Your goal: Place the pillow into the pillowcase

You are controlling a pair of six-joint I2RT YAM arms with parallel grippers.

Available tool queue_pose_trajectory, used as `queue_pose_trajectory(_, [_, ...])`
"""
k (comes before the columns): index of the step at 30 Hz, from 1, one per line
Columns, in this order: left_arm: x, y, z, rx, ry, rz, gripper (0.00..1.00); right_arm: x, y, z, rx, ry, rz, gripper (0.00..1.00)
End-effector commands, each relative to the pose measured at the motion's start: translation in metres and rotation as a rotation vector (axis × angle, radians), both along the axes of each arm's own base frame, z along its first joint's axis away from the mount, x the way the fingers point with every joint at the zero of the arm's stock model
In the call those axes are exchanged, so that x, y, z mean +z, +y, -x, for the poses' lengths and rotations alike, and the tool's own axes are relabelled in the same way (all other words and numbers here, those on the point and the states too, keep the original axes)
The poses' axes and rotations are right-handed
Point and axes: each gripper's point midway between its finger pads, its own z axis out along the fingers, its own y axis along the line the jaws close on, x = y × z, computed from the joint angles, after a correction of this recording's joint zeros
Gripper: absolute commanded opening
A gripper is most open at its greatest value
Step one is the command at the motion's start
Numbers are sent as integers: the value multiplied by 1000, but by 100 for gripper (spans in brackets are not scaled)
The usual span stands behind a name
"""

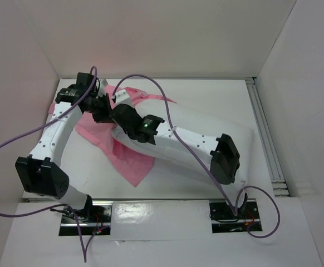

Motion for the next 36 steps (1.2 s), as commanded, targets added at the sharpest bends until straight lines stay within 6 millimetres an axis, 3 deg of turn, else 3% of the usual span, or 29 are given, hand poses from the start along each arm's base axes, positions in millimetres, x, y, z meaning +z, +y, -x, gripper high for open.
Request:
queue_pose_trajectory(1, [19,-1,23,-33,-15,28,0,-16,-19,-39,-172,-31,23,0])
queue_pose_trajectory(4, [26,-4,24,-45,-31,50,0,-25,-13,-50,-194,-30,-1,0])
queue_pose_trajectory(7, [36,-4,21,-36,-55,67,0,-51,-10,-58,-205,-9,12,0])
queue_pose_trajectory(12, [54,-12,18,-54,-84,112,0,-60,-13,-76,-247,0,-48,0])
queue_pose_trajectory(14, [55,-13,19,-59,-83,119,0,-59,-14,-84,-260,6,-86,0])
queue_pose_trajectory(16, [51,-13,20,-59,-72,119,0,-45,-8,-88,-254,3,-174,0])
queue_pose_trajectory(18, [37,-15,21,-56,-28,130,0,-16,4,-88,-195,-5,-298,0])
queue_pose_trajectory(19, [34,-17,20,-61,-29,138,0,-16,2,-86,-184,12,-330,0])
queue_pose_trajectory(20, [31,-17,19,-52,-22,142,0,8,3,-79,-166,14,-404,2])
queue_pose_trajectory(21, [23,-17,19,-50,4,140,0,16,2,-76,-137,29,-443,12])
queue_pose_trajectory(22, [23,-17,17,-51,-5,141,0,14,-2,-71,-128,41,-438,37])
queue_pose_trajectory(23, [15,-18,13,-49,21,138,0,19,-7,-66,-133,45,-446,50])
queue_pose_trajectory(24, [16,-18,11,-50,10,139,0,41,-17,-58,-128,29,-470,59])
queue_pose_trajectory(26, [11,-19,4,-42,25,142,0,50,-45,-40,-154,33,-458,76])
queue_pose_trajectory(28, [13,-23,0,-51,21,143,0,49,-69,-25,-183,48,-431,82])
queue_pose_trajectory(29, [15,-23,-4,-52,15,143,0,36,-83,-17,-199,66,-392,85])
queue_pose_trajectory(30, [11,-27,-6,-62,22,143,0,52,-103,-12,-241,50,-418,89])
queue_pose_trajectory(31, [15,-27,-8,-63,8,144,0,41,-121,-1,-271,87,-356,90])
queue_pose_trajectory(34, [14,-40,-9,-90,15,139,0,33,-175,5,-398,128,-279,97])
queue_pose_trajectory(36, [13,-46,-9,-105,14,128,0,10,-211,21,-474,194,-154,98])
